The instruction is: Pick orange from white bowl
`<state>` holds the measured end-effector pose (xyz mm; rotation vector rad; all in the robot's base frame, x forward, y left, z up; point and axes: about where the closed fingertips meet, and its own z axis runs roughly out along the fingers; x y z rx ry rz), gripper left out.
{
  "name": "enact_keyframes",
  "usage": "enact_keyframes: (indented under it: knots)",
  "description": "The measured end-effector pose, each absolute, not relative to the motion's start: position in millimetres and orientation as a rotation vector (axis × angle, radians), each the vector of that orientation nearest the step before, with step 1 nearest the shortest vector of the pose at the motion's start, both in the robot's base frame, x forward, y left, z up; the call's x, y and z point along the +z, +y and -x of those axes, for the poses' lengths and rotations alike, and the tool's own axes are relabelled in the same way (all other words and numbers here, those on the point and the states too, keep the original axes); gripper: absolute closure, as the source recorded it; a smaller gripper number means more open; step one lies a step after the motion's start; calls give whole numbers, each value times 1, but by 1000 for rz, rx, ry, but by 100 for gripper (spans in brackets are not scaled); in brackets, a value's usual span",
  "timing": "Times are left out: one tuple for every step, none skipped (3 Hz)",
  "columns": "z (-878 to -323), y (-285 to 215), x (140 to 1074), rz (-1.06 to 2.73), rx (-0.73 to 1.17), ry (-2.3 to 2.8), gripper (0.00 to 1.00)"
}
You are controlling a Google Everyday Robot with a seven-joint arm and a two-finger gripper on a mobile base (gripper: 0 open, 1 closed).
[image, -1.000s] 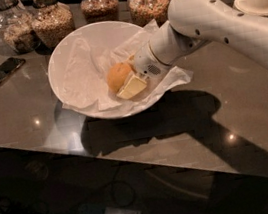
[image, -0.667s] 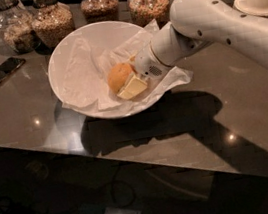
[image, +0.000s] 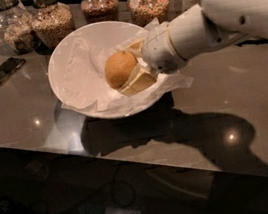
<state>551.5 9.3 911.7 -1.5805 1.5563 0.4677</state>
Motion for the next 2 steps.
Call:
enact_keyframes:
  knots:
    - [-508, 3, 960, 1600, 421, 1454, 100]
    - [-463, 3, 1003, 1633, 347, 1377, 100]
